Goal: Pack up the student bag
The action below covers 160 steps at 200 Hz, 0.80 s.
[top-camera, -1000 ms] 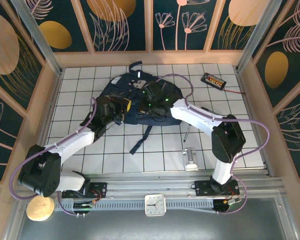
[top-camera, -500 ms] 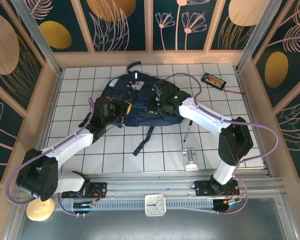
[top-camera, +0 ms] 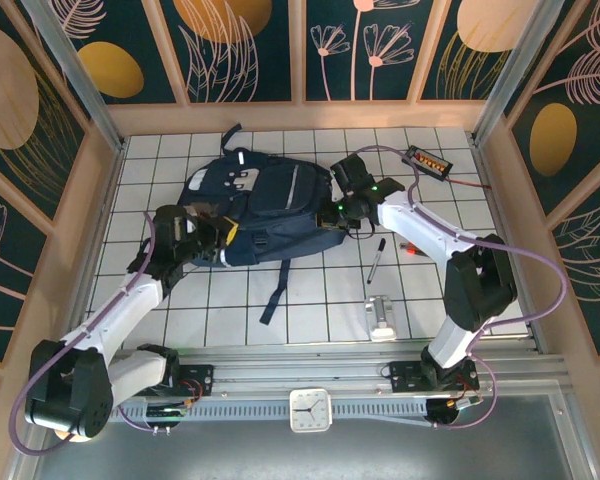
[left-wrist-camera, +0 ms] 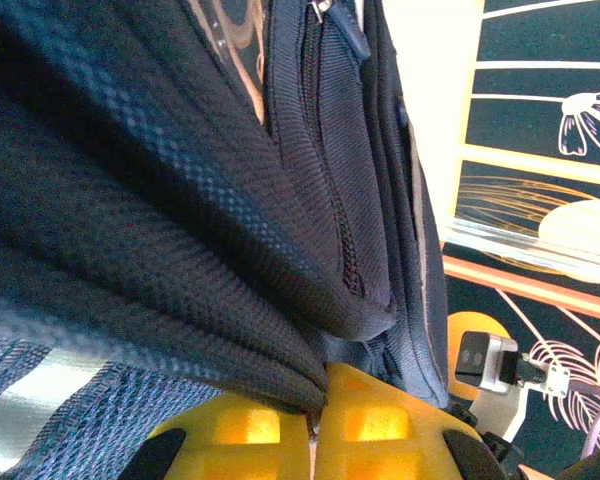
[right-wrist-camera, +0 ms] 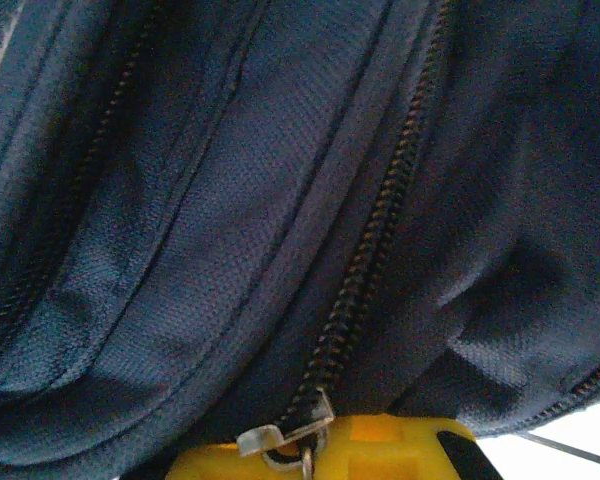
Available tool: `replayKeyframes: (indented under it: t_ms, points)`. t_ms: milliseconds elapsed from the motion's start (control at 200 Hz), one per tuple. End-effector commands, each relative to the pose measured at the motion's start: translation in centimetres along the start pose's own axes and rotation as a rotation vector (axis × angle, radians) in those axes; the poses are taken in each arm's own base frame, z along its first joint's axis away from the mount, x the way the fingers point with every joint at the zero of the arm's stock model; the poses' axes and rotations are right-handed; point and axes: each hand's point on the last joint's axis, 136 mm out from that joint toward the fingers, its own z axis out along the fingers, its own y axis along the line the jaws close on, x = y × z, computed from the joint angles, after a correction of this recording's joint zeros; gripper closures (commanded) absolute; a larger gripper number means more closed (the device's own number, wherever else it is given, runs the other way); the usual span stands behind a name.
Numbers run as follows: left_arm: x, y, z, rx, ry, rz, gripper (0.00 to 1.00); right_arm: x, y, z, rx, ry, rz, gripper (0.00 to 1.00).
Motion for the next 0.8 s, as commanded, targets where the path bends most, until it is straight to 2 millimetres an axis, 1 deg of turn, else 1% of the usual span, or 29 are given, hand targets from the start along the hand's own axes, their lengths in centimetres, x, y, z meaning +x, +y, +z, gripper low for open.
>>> replayKeyframes:
  t_ms: [0, 90, 150, 175, 200, 210, 235, 285, 330, 360, 440, 470, 520, 560, 601, 706, 751, 796]
  points:
    - [-3.1, 1.8, -0.8, -0.069, -0.108, 0.035, 1.0, -2.3, -4.3, 0.0, 0.093, -0.071, 0.018, 1.0]
    - [-3.7, 1.8, -0.6, -0.099, -0.113, 0.07, 1.0, -1.7, -2.5, 0.5, 0.039, -0.06, -0.038, 1.0]
    - [-4.7, 1.8, -0.7, -0.115, -0.137, 0.083, 0.99, -0.9, -1.5, 0.6, 0.011, -0.052, -0.068, 1.0]
    - [-5.3, 1.9, -0.8, -0.125, -0.148, 0.091, 0.96, -0.5, -1.2, 0.7, 0.001, -0.05, -0.076, 1.0]
    - [-5.8, 2.0, -0.9, -0.139, -0.158, 0.098, 0.89, -0.3, -1.2, 0.6, -0.003, -0.051, -0.076, 1.0]
    - [-6.1, 2.1, -0.9, -0.146, -0.162, 0.102, 0.85, 0.1, -0.7, 0.7, -0.011, -0.046, -0.086, 1.0]
    - [-6.8, 2.3, -1.0, -0.163, -0.174, 0.109, 0.75, 0.6, -0.3, 0.8, -0.02, -0.037, -0.09, 1.0]
    - [-8.1, 2.8, -1.1, -0.192, -0.191, 0.127, 0.62, 1.6, 0.5, 1.0, -0.04, -0.023, -0.094, 1.0]
    - [-9.3, 3.1, -1.2, -0.22, -0.199, 0.14, 0.47, 2.3, 1.0, 1.2, -0.045, -0.015, -0.095, 1.0]
    - [-9.5, 3.0, -1.1, -0.229, -0.191, 0.151, 0.4, 2.7, 1.3, 1.3, -0.049, -0.008, -0.094, 1.0]
    - [-9.3, 1.5, -1.0, -0.214, -0.165, 0.169, 0.25, 3.0, 2.1, 1.8, -0.062, 0.003, -0.087, 1.0]
    - [-8.9, 0.9, -1.1, -0.187, -0.157, 0.146, 0.22, 3.1, 2.4, 2.0, -0.068, 0.004, -0.086, 1.0]
    - [-7.6, -0.3, -1.3, -0.111, -0.142, 0.092, 0.22, 2.9, 2.8, 2.1, -0.078, 0.001, -0.084, 1.0]
    - [-6.1, -1.2, -1.3, -0.059, -0.123, 0.047, 0.22, 2.7, 3.1, 2.2, -0.086, -0.002, -0.083, 1.0]
    - [-4.1, -1.8, -1.0, -0.019, -0.096, 0.008, 0.22, 2.6, 3.3, 2.3, -0.09, -0.002, -0.08, 1.0]
    - [1.8, -2.7, 1.1, 0.04, -0.012, -0.067, 0.22, 2.5, 3.5, 2.4, -0.094, -0.004, -0.081, 1.0]
    - [3.5, -2.8, 2.1, 0.059, 0.006, -0.096, 0.22, 2.5, 3.6, 2.5, -0.097, -0.002, -0.079, 1.0]
    - [4.7, -2.8, 3.3, 0.065, 0.021, -0.113, 0.22, 2.6, 3.6, 2.5, -0.099, -0.002, -0.079, 1.0]
